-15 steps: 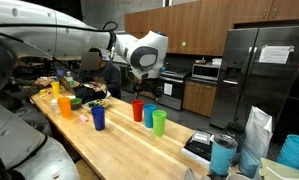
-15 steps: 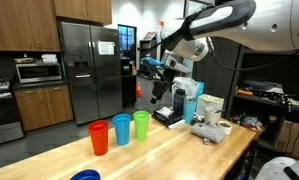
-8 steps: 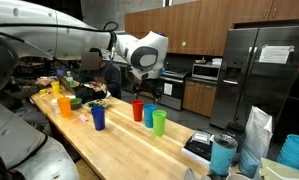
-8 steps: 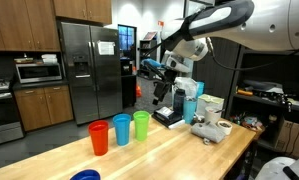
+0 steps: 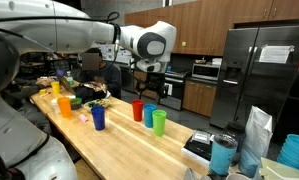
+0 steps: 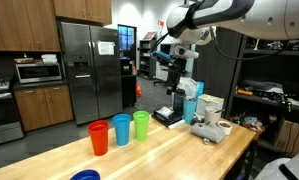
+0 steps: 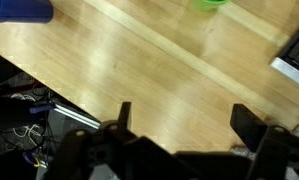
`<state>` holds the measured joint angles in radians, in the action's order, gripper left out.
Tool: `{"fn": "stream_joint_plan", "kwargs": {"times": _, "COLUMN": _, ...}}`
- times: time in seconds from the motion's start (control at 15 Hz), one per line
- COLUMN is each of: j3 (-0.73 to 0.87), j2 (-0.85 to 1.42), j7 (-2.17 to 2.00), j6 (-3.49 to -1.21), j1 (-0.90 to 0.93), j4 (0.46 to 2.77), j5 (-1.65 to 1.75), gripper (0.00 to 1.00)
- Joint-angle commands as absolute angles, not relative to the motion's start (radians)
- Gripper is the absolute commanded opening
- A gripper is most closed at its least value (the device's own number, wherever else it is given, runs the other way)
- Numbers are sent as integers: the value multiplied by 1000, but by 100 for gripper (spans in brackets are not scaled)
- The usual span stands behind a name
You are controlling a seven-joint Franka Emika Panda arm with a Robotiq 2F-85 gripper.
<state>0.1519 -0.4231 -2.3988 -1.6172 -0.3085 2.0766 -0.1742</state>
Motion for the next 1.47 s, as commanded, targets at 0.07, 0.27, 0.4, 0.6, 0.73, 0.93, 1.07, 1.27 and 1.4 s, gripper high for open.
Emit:
{"fn": "stream_joint_plan", "kwargs": {"times": 0.07, "j3": 152, "j2": -319, "j7": -2431, "j6": -1494, "j1": -313, "j4": 1869, "j5": -96, "gripper": 100}}
{"fn": "stream_joint_plan", "kwargs": {"times": 0.27, "j3": 146, "j2": -246, "j7": -2434, "j6": -1450, "j1": -297, "j4": 1749, "j5": -57, "gripper": 100}}
{"fn": "stream_joint_plan", "kwargs": {"times": 0.4, "j3": 144, "j2": -194, "j7": -2431, "j6": -1431, "j1": -283, "j4": 1672, "j5": -34, "gripper": 100}}
{"fn": "stream_joint_plan", "kwargs": {"times": 0.6, "j3": 138, "j2": -167, "j7": -2437, "j6": -1493, "j1": -261, "j4": 1659, "j5": 6, "gripper": 100}}
{"fn": "stream_joint_plan", "kwargs": {"times": 0.73, "j3": 138, "j2": -148, "j7": -2441, "j6": -1537, "j1": -247, "j4": 1654, "j5": 22, "gripper": 100}}
{"fn": "stream_joint_plan", "kwargs": {"times": 0.93, "j3": 137, "j2": -129, "j7": -2457, "j6": -1614, "j1": -229, "j4": 1666, "j5": 29, "gripper": 100}}
{"fn": "stream_joint_plan", "kwargs": {"times": 1.07, "j3": 135, "j2": -121, "j7": -2467, "j6": -1653, "j1": -220, "j4": 1669, "j5": 39, "gripper": 100}}
{"fn": "stream_joint_plan", "kwargs": {"times": 1.27, "j3": 132, "j2": -109, "j7": -2479, "j6": -1693, "j1": -205, "j4": 1672, "j5": 51, "gripper": 100}}
{"fn": "stream_joint_plan", "kwargs": {"times": 1.4, "j3": 133, "j2": -103, "j7": -2472, "j6": -1711, "j1": -199, "j4": 1679, "j5": 51, "gripper": 100}}
